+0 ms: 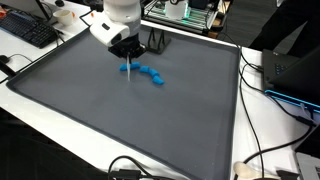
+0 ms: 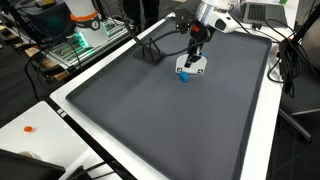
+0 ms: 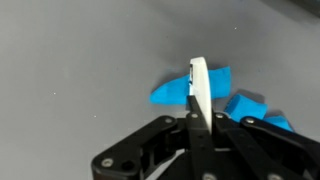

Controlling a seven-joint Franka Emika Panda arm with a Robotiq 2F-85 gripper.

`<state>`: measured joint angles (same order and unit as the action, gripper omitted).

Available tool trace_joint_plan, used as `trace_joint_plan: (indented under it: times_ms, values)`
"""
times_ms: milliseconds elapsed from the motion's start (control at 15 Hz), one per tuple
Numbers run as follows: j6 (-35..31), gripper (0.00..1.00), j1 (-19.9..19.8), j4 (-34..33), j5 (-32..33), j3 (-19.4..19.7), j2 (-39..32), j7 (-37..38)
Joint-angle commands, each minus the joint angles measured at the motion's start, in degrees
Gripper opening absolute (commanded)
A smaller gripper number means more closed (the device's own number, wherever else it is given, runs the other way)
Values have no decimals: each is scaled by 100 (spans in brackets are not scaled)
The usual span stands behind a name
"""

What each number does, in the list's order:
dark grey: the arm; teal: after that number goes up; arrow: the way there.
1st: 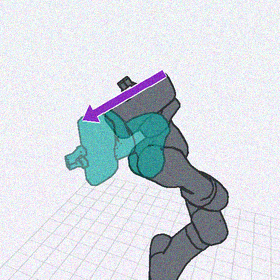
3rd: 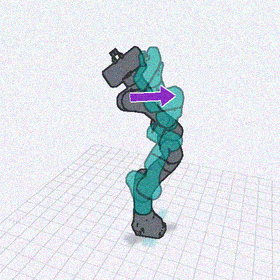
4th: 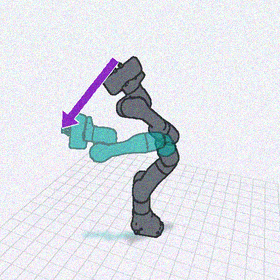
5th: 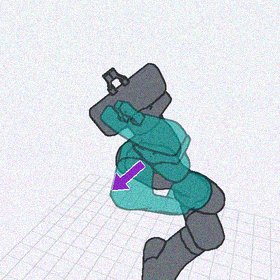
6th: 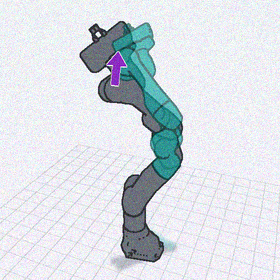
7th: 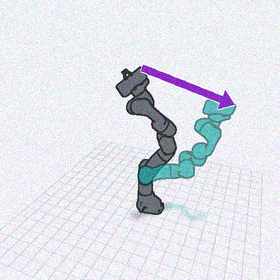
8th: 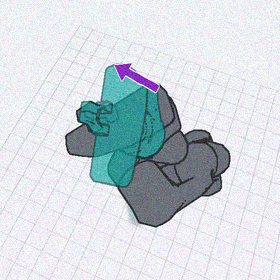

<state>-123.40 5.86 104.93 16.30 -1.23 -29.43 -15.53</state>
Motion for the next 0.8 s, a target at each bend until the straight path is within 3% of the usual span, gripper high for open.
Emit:
trace_joint_plan:
  times_ms: [0,733]
  values:
    - [-130,1,-149,65,83,-34,-153,-117]
    - [-364,1,-352,415,-55,-46,-47,-131]
